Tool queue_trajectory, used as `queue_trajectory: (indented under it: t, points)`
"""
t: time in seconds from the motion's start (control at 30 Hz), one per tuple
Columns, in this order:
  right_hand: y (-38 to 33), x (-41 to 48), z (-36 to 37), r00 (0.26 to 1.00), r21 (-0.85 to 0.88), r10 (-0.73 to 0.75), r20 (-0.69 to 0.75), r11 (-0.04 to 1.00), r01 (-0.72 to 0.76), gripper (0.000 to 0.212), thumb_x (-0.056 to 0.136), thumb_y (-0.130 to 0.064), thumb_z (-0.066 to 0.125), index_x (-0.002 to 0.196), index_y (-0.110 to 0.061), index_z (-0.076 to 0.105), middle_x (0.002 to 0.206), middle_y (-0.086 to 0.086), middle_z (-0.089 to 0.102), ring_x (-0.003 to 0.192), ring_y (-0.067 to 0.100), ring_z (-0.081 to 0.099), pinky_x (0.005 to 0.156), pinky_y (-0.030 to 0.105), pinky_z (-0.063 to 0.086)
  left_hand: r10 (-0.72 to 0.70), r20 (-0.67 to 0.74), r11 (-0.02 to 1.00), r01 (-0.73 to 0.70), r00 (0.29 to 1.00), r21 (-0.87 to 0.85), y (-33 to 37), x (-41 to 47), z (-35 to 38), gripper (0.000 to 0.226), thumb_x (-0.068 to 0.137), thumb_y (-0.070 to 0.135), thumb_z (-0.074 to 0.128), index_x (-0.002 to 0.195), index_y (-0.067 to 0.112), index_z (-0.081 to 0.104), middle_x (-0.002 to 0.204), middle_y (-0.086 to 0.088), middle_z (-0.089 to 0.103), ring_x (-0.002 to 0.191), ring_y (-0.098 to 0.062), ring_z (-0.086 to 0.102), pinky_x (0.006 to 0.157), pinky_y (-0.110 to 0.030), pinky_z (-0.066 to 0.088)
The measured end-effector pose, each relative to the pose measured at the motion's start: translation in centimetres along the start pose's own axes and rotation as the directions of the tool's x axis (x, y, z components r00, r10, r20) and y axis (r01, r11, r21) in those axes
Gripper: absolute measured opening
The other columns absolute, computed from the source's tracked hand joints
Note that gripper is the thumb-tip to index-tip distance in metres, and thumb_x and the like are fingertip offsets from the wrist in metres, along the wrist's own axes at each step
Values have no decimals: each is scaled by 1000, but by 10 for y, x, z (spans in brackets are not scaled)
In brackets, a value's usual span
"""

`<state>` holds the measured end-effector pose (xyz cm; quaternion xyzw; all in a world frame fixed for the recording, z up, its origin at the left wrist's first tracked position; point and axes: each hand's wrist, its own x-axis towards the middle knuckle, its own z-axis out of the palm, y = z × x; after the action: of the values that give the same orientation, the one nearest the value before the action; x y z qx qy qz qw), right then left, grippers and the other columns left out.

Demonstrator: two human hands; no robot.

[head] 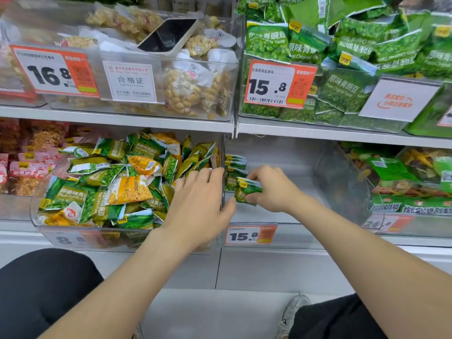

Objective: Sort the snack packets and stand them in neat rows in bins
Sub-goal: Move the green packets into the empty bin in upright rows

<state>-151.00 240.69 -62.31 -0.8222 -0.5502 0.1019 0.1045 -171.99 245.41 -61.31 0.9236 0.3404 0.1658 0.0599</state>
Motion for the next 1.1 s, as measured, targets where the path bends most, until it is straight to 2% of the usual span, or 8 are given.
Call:
queue_trajectory:
  t: [0.17, 0.37, 0.53, 0.6, 0.77, 0.97, 1.03, 1.1]
  points:
    - [-5, 43, 25, 999, -39, -8, 33, 999, 9, 34, 84, -24, 84, 111, -10, 69, 111, 15, 67, 113, 35, 58, 83, 38, 49, 24, 25, 1000, -24, 999, -10, -5, 10, 1, 50, 95, 46, 52, 138, 21, 44, 127, 2, 62, 115, -24, 60, 97, -47, 44]
    - [-5, 64, 21, 987, 49, 145, 66, 988, -148, 81, 88, -26, 84, 148, -4, 34, 130, 23, 54, 124, 40, 52, 87, 37, 48, 41, 43, 991, -35, 998, -132, -8, 11, 2, 50, 91, 41, 58, 134, 19, 46, 118, 1, 66, 107, -24, 64, 96, -46, 48]
    - [-13, 68, 28, 992, 100, 124, 7, 987, -125, 91, 82, -22, 90, 147, -4, 30, 127, 24, 53, 116, 42, 56, 80, 37, 49, 44, 23, 987, -40, 999, -153, -10, 12, 3, 51, 88, 42, 58, 132, 18, 48, 108, 2, 65, 97, -23, 64, 95, -47, 49]
    - [-9, 69, 21, 977, 158, 210, 26, 965, -211, 96, 73, -31, 97, 142, -8, 34, 127, 18, 51, 110, 40, 62, 77, 39, 55, 49, 14, 988, -46, 999, -145, -10, 11, 3, 52, 89, 43, 57, 133, 18, 48, 111, 2, 66, 99, -24, 65, 95, -48, 49]
    - [-6, 65, 15, 944, 299, 320, 83, 896, -329, 61, 63, -34, 103, 98, -14, 56, 98, 4, 64, 78, 21, 74, 61, 38, 66, 58, 10, 990, -57, 998, -127, -10, 8, 3, 60, 93, 46, 55, 144, 17, 41, 128, -3, 66, 109, -27, 66, 94, -48, 53]
    - [1, 57, 25, 961, 464, 246, 129, 841, -278, 65, 83, -16, 85, 129, -10, 40, 116, 11, 61, 101, 28, 66, 86, 42, 61, 98, 31, 986, -92, 995, -141, -16, 3, -4, 76, 99, 58, 51, 161, 19, 32, 139, -2, 62, 128, -20, 55, 100, -37, 50]
    - [2, 49, 21, 965, 384, 198, 172, 889, -251, 62, 92, -18, 77, 135, -9, 33, 109, 9, 58, 97, 27, 59, 80, 37, 52, 74, 0, 975, -72, 997, -209, -18, 0, -8, 62, 99, 52, 53, 152, 21, 45, 135, 1, 63, 126, -17, 53, 101, -33, 46]
    - [-3, 37, 14, 982, 158, 172, 82, 970, -184, 52, 98, -16, 67, 137, -8, 34, 105, 11, 56, 93, 33, 56, 75, 37, 47, 23, -67, 972, -38, 998, -234, -23, -1, -12, 38, 96, 40, 56, 130, 23, 59, 119, 5, 64, 115, -16, 55, 92, -31, 46]
